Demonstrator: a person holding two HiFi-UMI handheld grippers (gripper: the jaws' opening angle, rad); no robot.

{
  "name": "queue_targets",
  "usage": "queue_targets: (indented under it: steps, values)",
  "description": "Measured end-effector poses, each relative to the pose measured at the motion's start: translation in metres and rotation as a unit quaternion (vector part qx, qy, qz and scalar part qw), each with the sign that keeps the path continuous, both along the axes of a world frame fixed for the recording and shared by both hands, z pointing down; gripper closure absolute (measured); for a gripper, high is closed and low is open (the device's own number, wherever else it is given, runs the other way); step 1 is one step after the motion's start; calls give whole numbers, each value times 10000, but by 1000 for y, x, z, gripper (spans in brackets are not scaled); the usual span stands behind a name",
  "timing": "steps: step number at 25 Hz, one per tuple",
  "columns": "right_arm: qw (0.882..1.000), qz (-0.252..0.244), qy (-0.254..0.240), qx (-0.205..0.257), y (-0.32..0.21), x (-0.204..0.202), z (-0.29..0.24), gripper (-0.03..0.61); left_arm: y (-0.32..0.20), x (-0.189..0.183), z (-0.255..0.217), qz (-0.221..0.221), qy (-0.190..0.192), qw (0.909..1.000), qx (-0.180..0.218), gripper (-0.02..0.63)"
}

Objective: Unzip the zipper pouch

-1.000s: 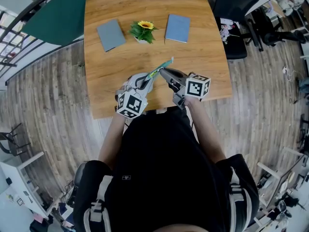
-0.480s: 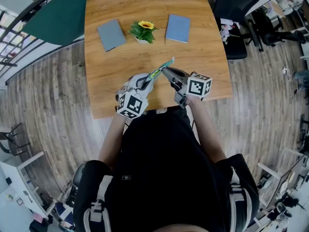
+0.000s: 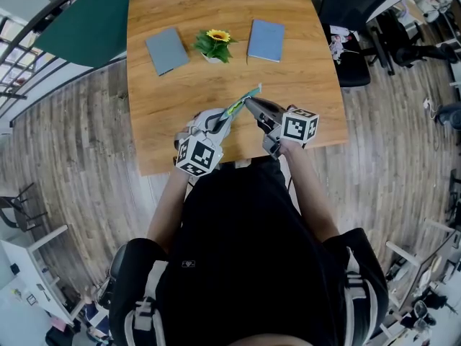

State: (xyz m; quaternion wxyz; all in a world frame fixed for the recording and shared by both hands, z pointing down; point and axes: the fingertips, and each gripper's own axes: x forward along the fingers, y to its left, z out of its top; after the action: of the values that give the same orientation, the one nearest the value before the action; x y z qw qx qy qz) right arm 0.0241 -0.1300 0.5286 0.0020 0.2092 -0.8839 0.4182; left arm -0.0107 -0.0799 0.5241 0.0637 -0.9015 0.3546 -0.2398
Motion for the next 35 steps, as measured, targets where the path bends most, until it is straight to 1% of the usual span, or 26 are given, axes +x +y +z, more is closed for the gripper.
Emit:
queue_targets:
  steps: [7, 22, 35]
  values:
    - [10000, 30, 61, 28, -1, 3, 2, 574, 3, -3, -2, 5, -13, 10000, 3, 611]
    - [9998, 152, 93, 22, -9, 11, 9, 574, 2, 3, -1, -27, -14, 10000, -17, 611]
    - [9997, 224, 136, 29, -16, 11, 12, 574, 2, 0, -2, -39, -6, 10000, -5, 611]
